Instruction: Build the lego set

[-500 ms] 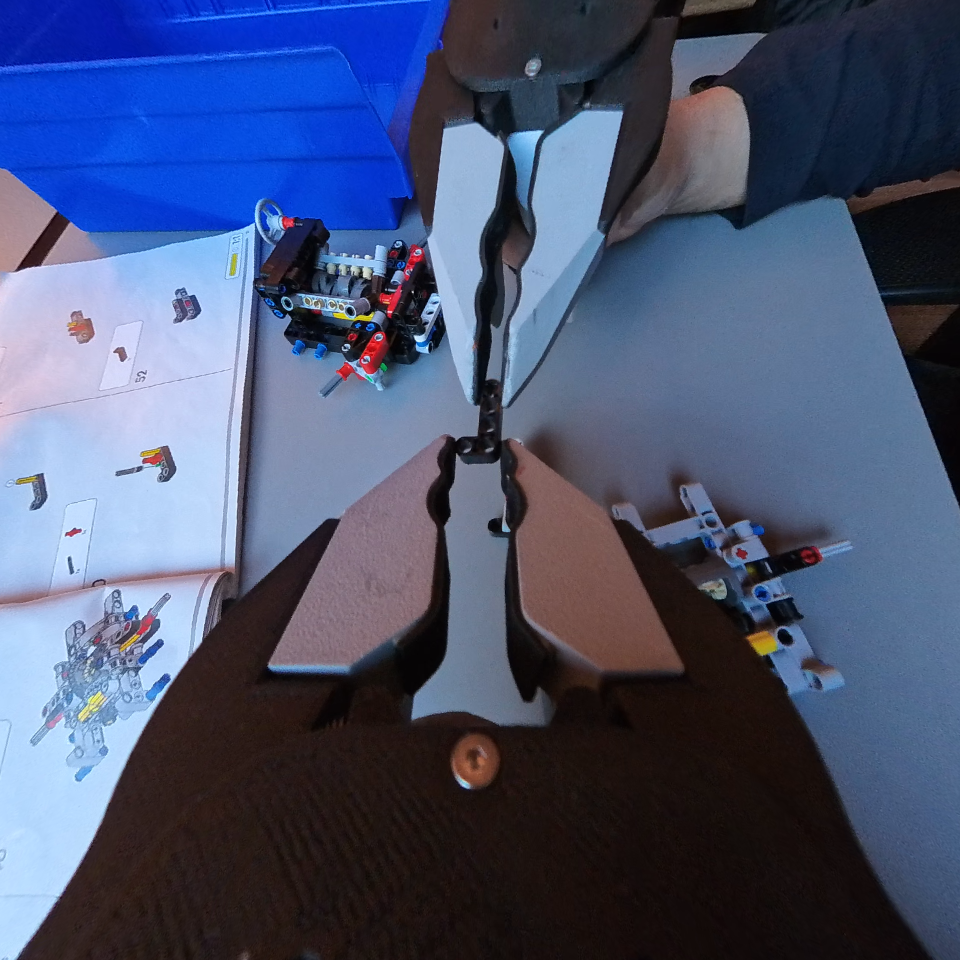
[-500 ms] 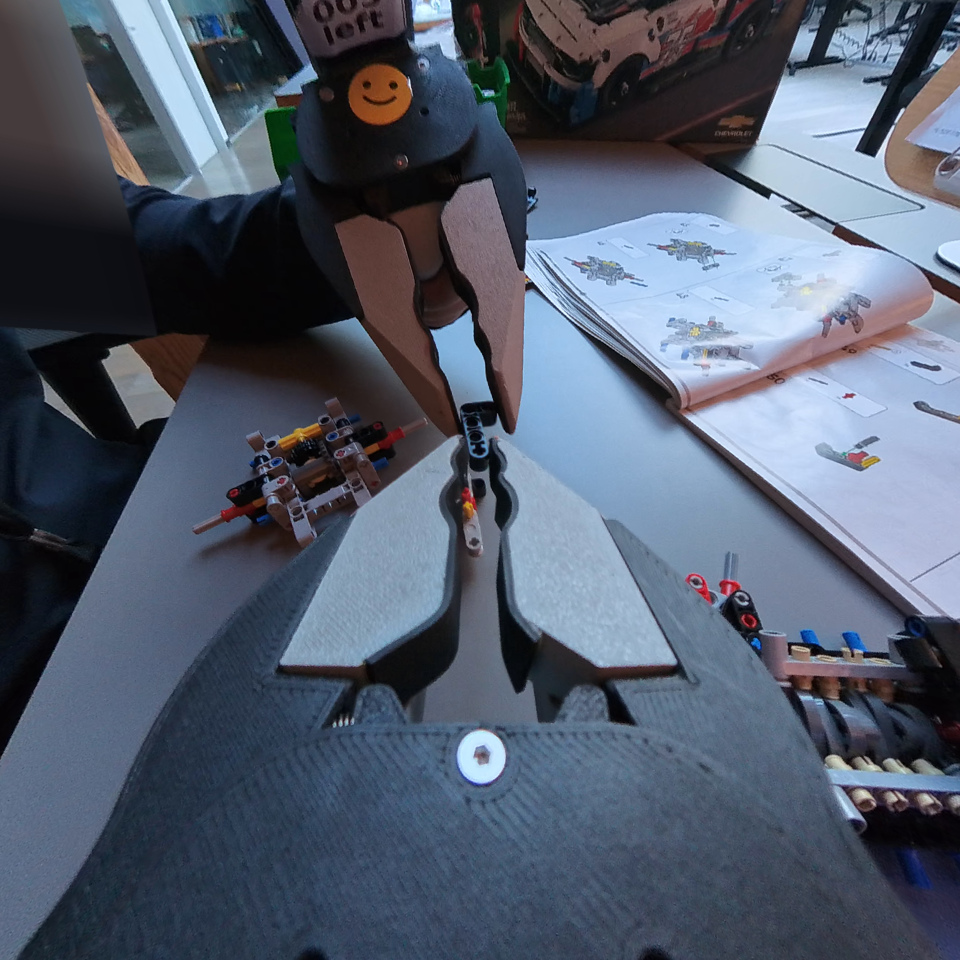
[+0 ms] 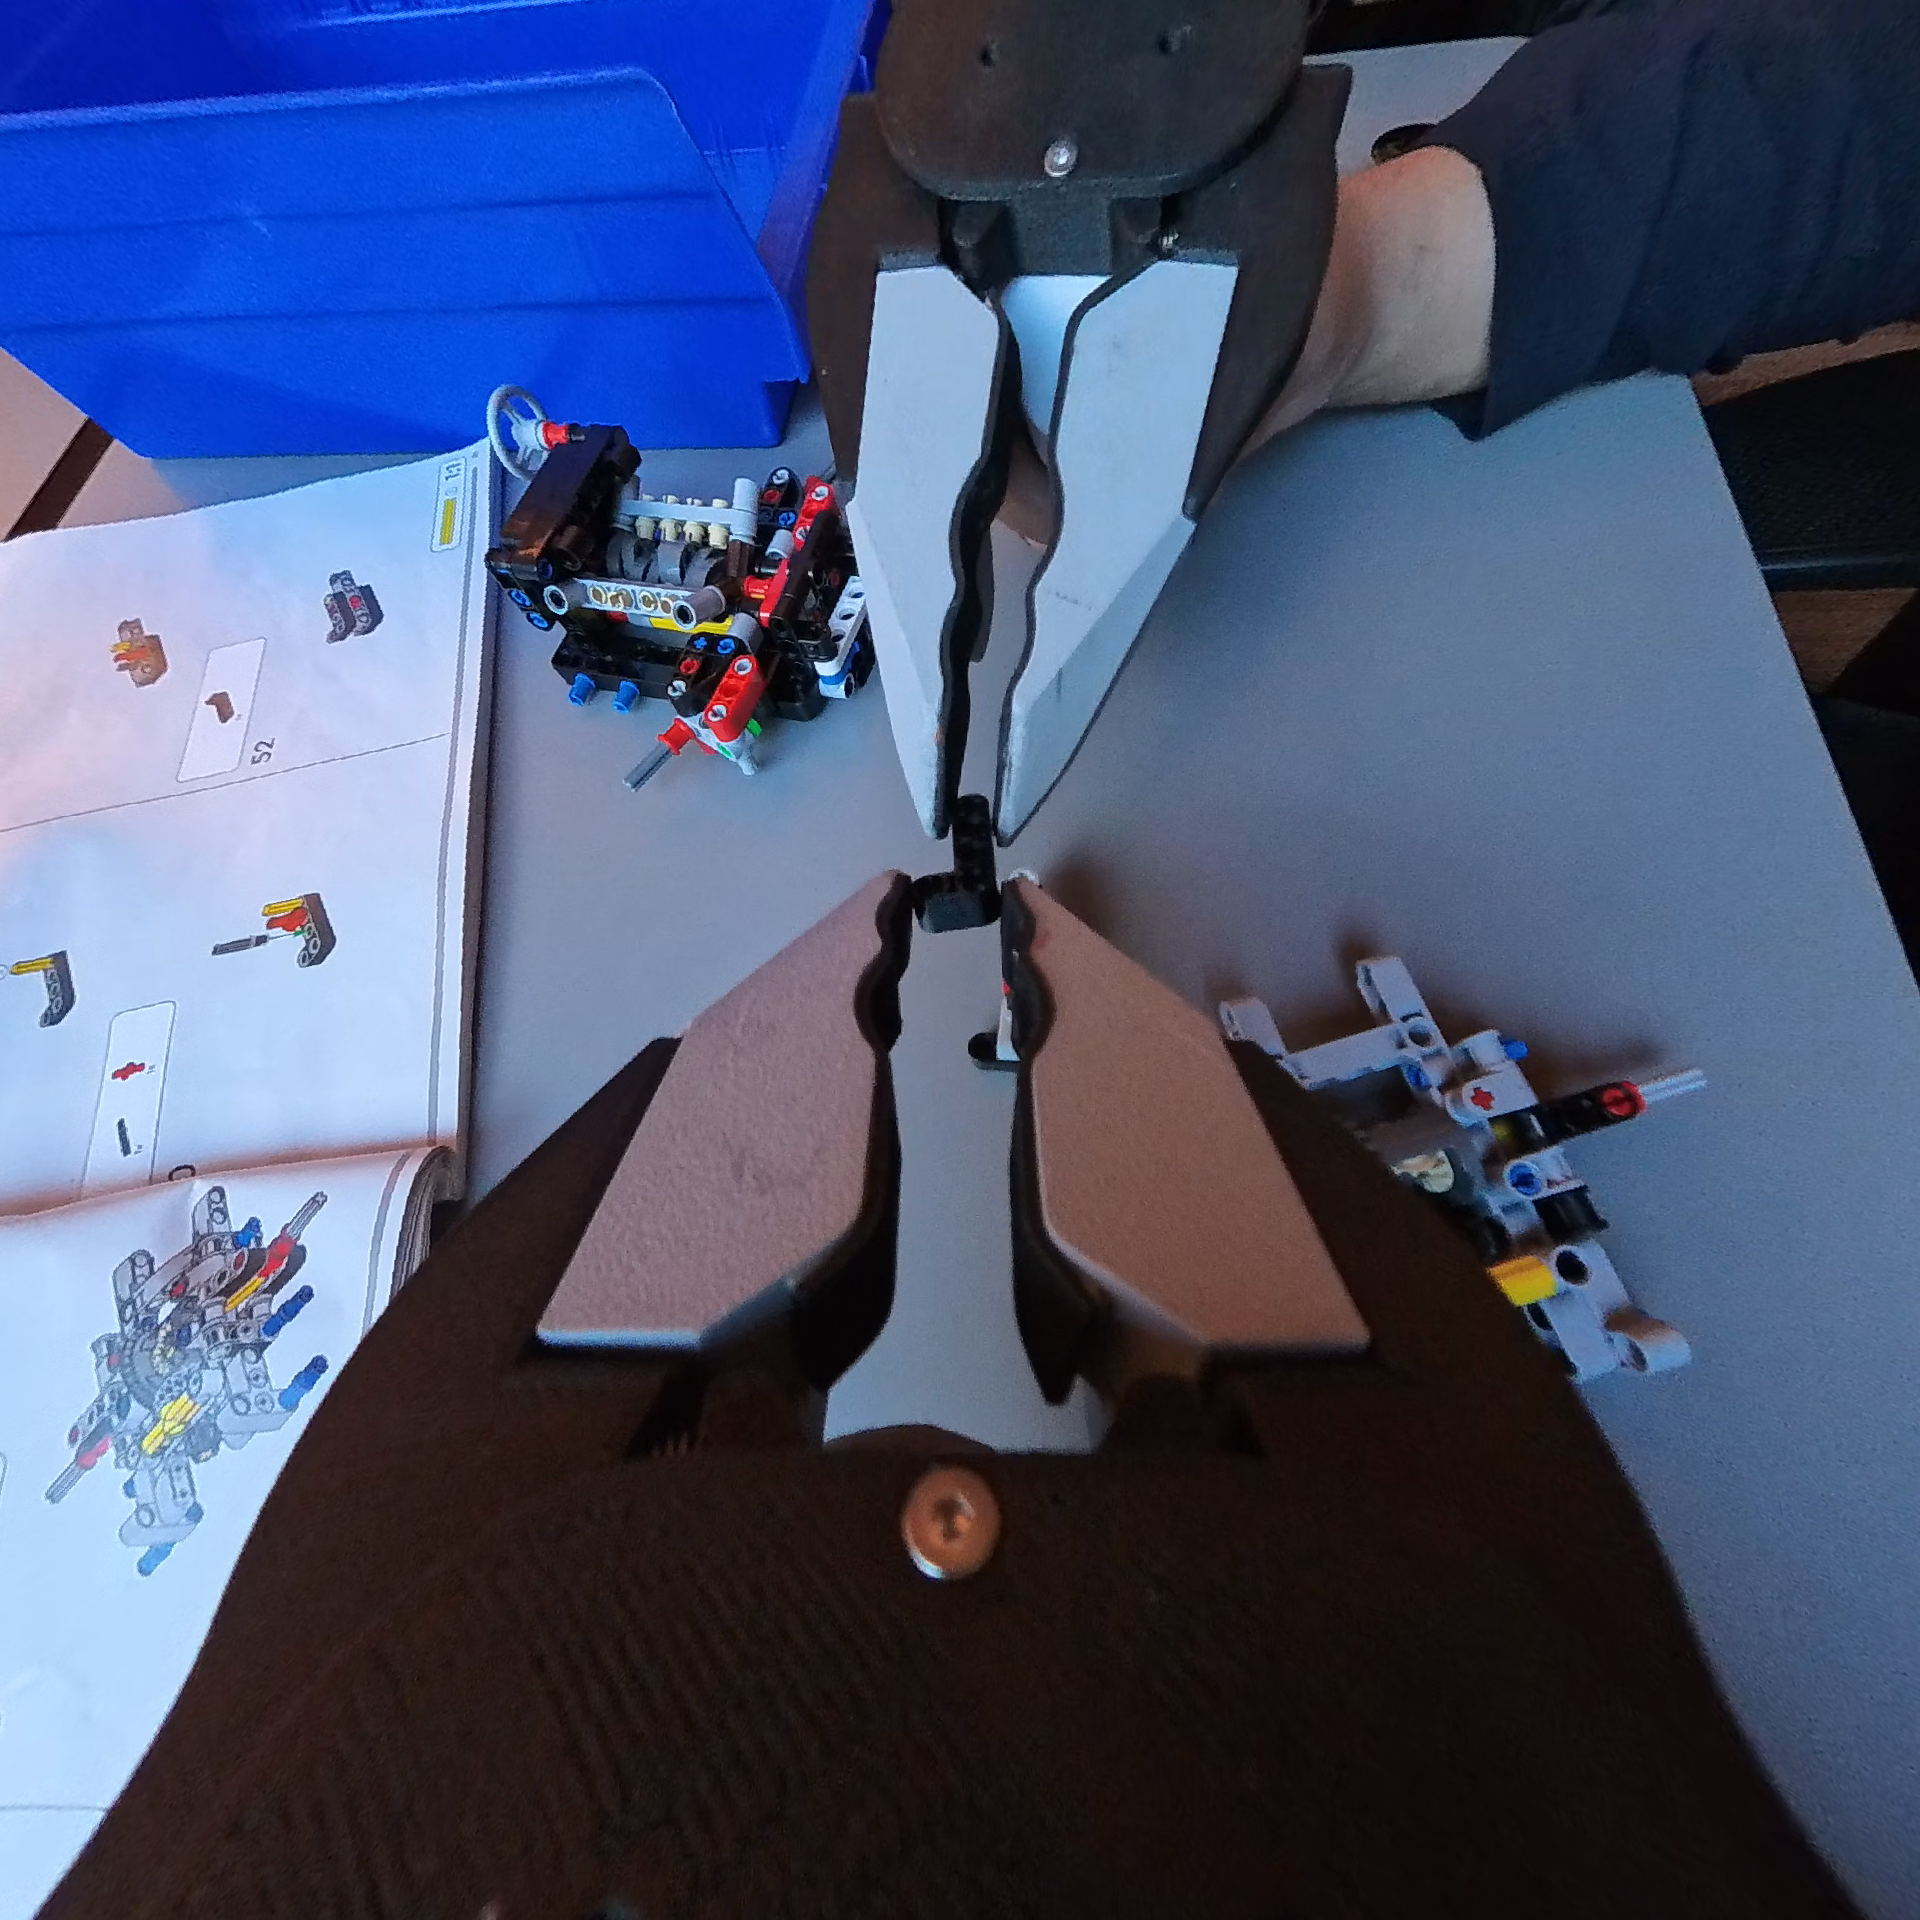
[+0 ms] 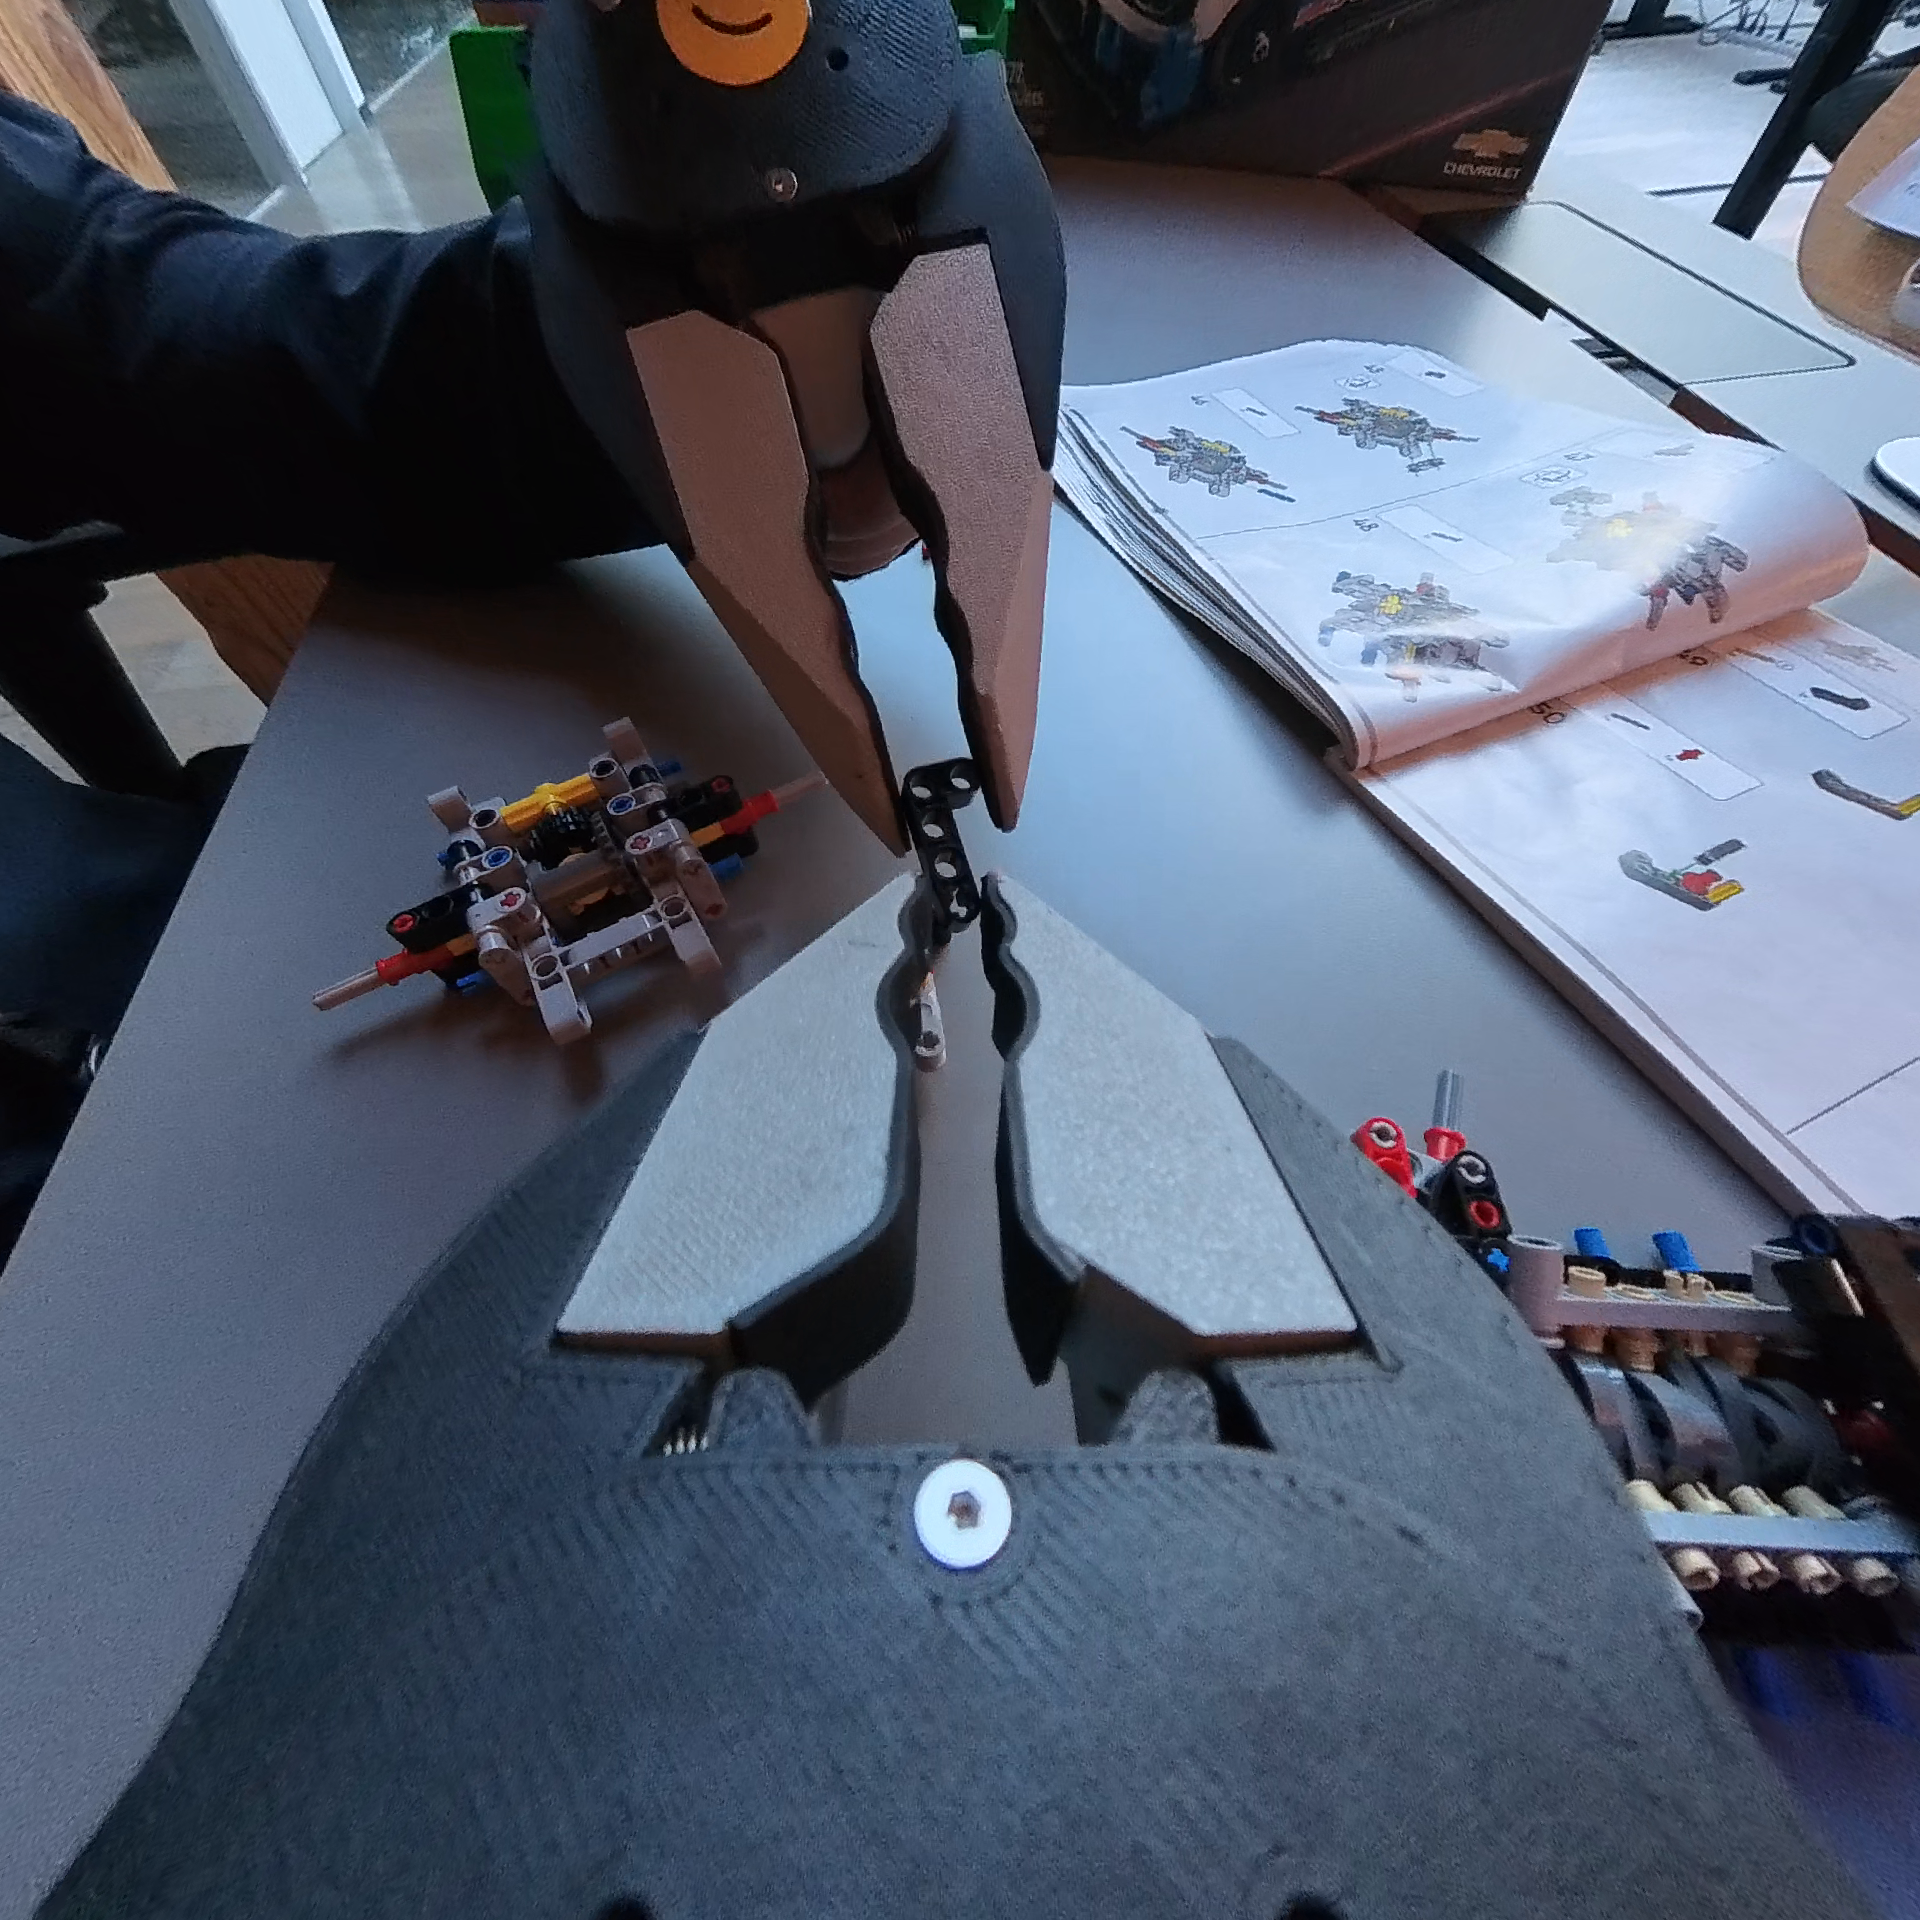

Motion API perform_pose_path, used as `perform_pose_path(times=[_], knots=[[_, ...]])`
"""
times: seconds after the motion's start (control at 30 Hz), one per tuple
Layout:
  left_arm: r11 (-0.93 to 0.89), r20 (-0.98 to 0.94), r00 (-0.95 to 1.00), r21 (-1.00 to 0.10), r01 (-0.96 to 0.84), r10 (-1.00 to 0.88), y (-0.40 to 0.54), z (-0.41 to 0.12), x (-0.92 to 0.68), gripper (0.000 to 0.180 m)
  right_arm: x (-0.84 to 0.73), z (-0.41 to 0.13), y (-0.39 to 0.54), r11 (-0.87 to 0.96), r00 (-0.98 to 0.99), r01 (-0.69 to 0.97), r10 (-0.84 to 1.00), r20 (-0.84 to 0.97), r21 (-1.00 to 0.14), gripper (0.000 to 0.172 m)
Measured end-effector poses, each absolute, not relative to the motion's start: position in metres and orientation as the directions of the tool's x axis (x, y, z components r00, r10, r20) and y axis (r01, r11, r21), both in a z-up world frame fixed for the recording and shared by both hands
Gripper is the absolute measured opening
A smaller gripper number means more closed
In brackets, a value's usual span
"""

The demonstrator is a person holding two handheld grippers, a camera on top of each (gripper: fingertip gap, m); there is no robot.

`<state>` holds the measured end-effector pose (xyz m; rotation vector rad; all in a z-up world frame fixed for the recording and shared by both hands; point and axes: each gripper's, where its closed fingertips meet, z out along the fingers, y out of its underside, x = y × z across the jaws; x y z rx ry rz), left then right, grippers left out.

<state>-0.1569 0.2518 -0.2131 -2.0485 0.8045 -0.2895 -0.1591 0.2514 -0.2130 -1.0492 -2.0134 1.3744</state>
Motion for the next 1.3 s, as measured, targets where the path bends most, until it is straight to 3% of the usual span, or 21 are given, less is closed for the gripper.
perform_pose_path(times=[0.67,0.8,0.97,1.3], knots=[[-0.386,-0.094,0.752,-0.812,-0.437,-0.653,0.25,-0.212,-0.156,0.014,-0.158,-0.212,0.246,0.225,-0.601,0.301,0.799,-0.001,-0.927,0.009],[-0.394,-0.09,0.755,-0.81,-0.435,-0.649,0.25,-0.213,-0.157,0.014,-0.159,-0.211,0.243,0.219,-0.6,0.295,0.8,-0.002,-0.93,0.025],[-0.385,-0.109,0.754,-0.808,-0.447,-0.648,0.25,-0.214,-0.158,0.014,-0.16,-0.21,0.244,0.238,-0.592,0.279,0.806,0.028,-0.93,0.031],[-0.359,-0.124,0.763,-0.827,-0.433,-0.634,0.242,-0.218,-0.168,0.014,-0.166,-0.211,0.239,0.312,-0.62,0.277,0.78,0.079,-0.909,0.017]])
